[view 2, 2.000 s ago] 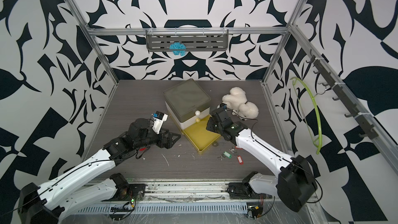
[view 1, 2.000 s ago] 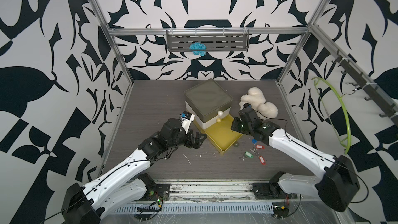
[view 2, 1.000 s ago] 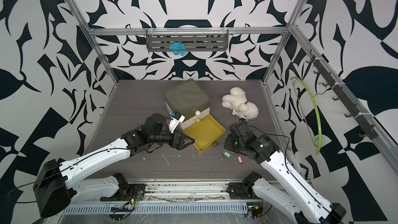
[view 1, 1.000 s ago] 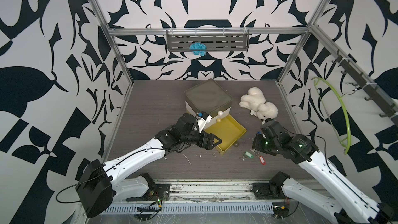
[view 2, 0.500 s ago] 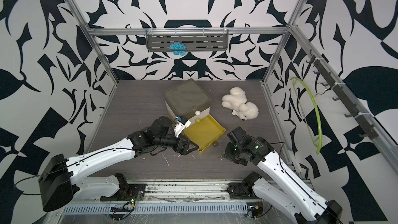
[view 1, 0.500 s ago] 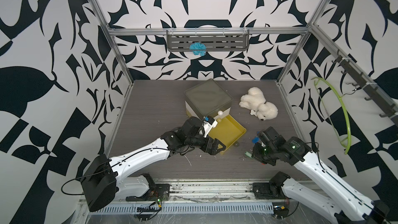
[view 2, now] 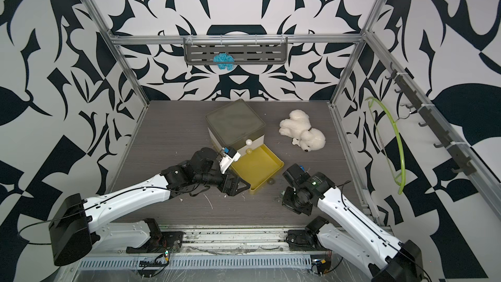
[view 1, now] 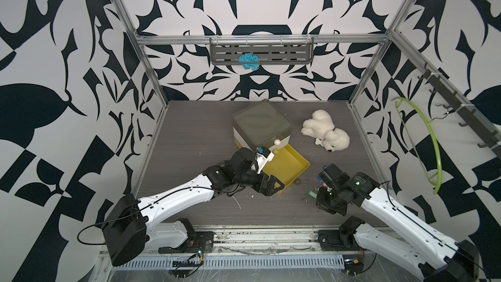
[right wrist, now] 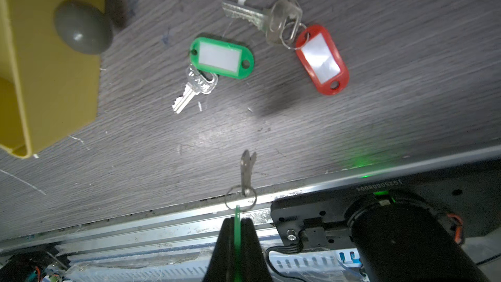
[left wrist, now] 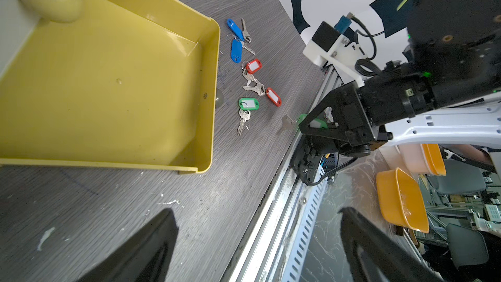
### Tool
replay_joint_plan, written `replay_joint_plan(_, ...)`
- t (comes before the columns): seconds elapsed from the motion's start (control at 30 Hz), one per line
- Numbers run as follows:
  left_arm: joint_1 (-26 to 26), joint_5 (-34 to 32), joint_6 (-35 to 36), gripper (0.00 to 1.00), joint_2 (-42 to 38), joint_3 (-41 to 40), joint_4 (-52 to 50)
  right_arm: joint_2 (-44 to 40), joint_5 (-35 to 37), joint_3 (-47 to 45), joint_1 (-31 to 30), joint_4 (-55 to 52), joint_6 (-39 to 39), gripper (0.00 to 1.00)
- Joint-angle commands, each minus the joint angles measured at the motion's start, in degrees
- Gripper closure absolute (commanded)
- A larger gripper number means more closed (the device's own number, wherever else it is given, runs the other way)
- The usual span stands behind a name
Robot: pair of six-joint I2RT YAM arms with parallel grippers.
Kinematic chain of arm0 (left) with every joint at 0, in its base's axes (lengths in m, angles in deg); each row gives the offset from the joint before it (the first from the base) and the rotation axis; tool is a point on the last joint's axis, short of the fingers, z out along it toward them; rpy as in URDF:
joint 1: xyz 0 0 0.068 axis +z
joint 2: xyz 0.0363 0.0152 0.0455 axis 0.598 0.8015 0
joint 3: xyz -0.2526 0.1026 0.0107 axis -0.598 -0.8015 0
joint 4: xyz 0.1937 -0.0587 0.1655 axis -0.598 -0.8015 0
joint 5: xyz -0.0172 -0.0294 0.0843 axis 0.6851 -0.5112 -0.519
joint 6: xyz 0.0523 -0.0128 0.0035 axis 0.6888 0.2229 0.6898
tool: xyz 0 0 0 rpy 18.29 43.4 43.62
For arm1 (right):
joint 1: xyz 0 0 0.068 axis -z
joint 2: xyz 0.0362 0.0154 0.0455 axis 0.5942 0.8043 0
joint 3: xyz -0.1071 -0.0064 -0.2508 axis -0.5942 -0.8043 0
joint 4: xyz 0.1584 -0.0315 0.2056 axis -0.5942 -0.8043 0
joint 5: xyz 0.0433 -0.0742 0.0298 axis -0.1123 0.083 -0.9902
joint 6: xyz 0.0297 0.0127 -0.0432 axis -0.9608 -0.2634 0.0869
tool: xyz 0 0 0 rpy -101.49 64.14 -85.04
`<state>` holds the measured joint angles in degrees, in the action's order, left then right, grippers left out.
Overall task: Take the keys out of the drawer
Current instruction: Place the key at the center of the board.
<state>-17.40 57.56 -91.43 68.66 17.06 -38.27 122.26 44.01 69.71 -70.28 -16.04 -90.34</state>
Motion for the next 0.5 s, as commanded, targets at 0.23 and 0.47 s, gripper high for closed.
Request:
replay_joint_plan(0.23,-0.3,-0.6,1.4,0.01,-1.5,0.3,-2.1,6.6,-0.5,-1.3,0.1,6.0,-0.3,1.0)
replay_joint_plan(0.47,-0.2,-1.2,2.3,0.01,-2.5,-0.2,-2.8,11.5,-1.7,-0.2,0.1,10.2,0.8,1.0)
